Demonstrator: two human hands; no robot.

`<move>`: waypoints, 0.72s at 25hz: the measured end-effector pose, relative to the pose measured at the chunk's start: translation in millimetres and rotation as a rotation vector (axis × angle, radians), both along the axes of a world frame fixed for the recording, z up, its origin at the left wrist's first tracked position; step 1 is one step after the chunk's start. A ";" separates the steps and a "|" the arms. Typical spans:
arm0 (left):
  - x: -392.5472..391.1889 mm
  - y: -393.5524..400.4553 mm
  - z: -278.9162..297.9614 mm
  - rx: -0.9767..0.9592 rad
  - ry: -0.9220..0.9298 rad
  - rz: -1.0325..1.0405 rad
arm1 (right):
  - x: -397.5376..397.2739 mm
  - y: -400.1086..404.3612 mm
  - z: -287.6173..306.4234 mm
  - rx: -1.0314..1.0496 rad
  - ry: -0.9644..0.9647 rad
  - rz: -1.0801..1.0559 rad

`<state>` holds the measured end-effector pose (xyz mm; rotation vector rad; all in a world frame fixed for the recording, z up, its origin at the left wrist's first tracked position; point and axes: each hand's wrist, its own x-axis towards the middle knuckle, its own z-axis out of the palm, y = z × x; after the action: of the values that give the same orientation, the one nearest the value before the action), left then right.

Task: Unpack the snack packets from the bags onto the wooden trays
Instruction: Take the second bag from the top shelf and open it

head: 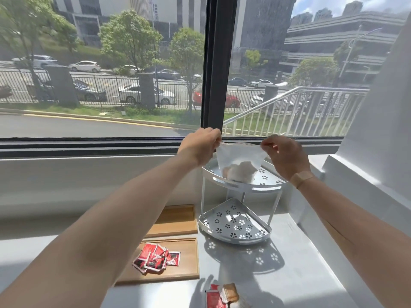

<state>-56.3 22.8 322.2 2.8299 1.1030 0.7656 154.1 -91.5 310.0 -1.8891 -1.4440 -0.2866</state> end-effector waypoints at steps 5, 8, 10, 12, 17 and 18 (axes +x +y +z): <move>-52.3 -4.4 14.5 -0.030 -0.180 0.044 | -43.6 4.3 17.8 0.155 0.034 0.115; -90.8 -6.1 16.2 -0.058 -0.189 0.044 | -74.7 8.6 14.1 0.146 0.120 0.213; -119.7 -12.4 7.9 -0.123 -0.191 0.047 | -97.5 8.2 2.7 0.103 0.217 0.290; -155.1 -25.5 -14.7 -0.215 -0.220 0.029 | -121.8 2.3 -18.2 0.017 0.298 0.379; -233.1 -68.8 -101.5 -0.512 -0.286 0.048 | -175.1 -28.7 -93.7 -0.207 0.472 0.516; -243.6 -76.4 -118.8 -0.561 -0.304 0.063 | -184.1 -35.7 -111.7 -0.233 0.497 0.519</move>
<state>-299.9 -53.6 203.4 2.1478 1.1395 0.7173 -30.0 -127.2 198.3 -1.5267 -1.5845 0.5785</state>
